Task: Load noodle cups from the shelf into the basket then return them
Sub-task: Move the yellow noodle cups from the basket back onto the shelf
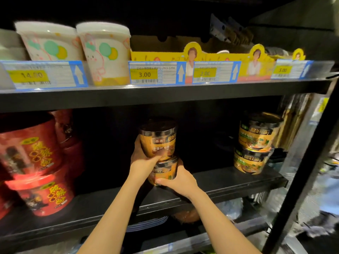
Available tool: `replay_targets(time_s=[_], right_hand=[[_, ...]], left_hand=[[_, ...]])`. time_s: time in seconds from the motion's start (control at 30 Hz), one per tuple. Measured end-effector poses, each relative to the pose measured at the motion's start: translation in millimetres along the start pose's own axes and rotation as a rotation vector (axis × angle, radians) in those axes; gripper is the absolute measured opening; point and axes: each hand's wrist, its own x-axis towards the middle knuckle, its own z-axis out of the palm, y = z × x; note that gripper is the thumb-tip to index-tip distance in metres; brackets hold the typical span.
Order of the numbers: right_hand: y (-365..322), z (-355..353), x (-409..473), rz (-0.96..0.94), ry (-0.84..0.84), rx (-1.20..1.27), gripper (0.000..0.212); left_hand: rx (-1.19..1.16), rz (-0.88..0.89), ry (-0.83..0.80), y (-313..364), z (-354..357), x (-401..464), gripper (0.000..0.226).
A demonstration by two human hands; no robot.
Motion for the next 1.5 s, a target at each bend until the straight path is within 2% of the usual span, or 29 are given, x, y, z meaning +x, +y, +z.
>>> replay_targets(time_s=[0.17, 0.2, 0.3, 0.33, 0.4, 0.47, 0.6, 0.77, 0.93, 1.03, 1.13, 1.2, 1.33, 1.43, 1.5], right_hand=[[-5.9, 7.8, -6.7, 0.055, 0.029, 0.033, 0.089], [-6.6, 8.0, -9.9, 0.053, 0.043, 0.035, 0.087], [-2.6, 5.1, -27.4, 0.030, 0.130, -0.043, 0.078], [1.3, 2.4, -36.0, 0.034, 0.172, -0.095, 0.075], [13.9, -6.0, -57.7, 0.053, 0.267, -0.168, 0.064], [31.9, -17.2, -85.4, 0.088, 0.354, -0.200, 0.056], [80.9, -40.4, -155.4, 0.230, 0.465, -0.307, 0.050], [153.6, -55.1, -255.4, 0.514, 0.532, -0.443, 0.042], [224.6, -54.1, -345.2, 0.810, 0.523, -0.422, 0.041], [261.4, -55.8, -390.8, 0.951, 0.488, -0.349, 0.042], [294.2, -60.4, -427.0, 1.078, 0.449, -0.265, 0.047], [313.2, -65.9, -444.8, 1.125, 0.431, -0.212, 0.046], [346.9, -80.4, -462.5, 1.205, 0.355, -0.190, 0.052], [374.9, -89.8, -462.4, 1.272, 0.331, -0.129, 0.055], [397.0, -94.6, -458.6, 1.314, 0.321, -0.101, 0.054]], left_hand=[[0.014, -0.004, -0.043, 8.1, -9.4, -6.7, 0.090], [0.031, -0.008, -0.052, 8.6, -10.3, -8.7, 0.084], [0.200, 0.017, -0.033, 19.7, -13.2, -29.0, 0.046], [0.231, 0.053, 0.024, 22.4, -13.7, -37.5, 0.044], [0.223, 0.154, 0.134, 25.7, -11.8, -55.3, 0.056], [0.165, 0.276, 0.127, 23.9, -3.1, -74.1, 0.059], [0.268, 0.501, -0.154, 7.1, 45.1, -118.2, 0.050], [0.516, 0.744, -0.576, -19.8, 126.7, -193.4, 0.053], [0.562, 0.749, -0.893, -50.9, 196.8, -271.6, 0.046], [0.640, 0.684, -1.079, -72.6, 228.3, -315.0, 0.041], [0.683, 0.520, -1.190, -115.2, 262.8, -346.1, 0.041], [0.756, 0.492, -1.255, -137.7, 285.7, -360.9, 0.043], [0.840, 0.427, -1.403, -113.5, 323.0, -369.1, 0.040], [0.833, 0.434, -1.488, -112.9, 354.1, -380.2, 0.055], [0.809, 0.344, -1.492, -106.2, 382.2, -384.2, 0.063]])
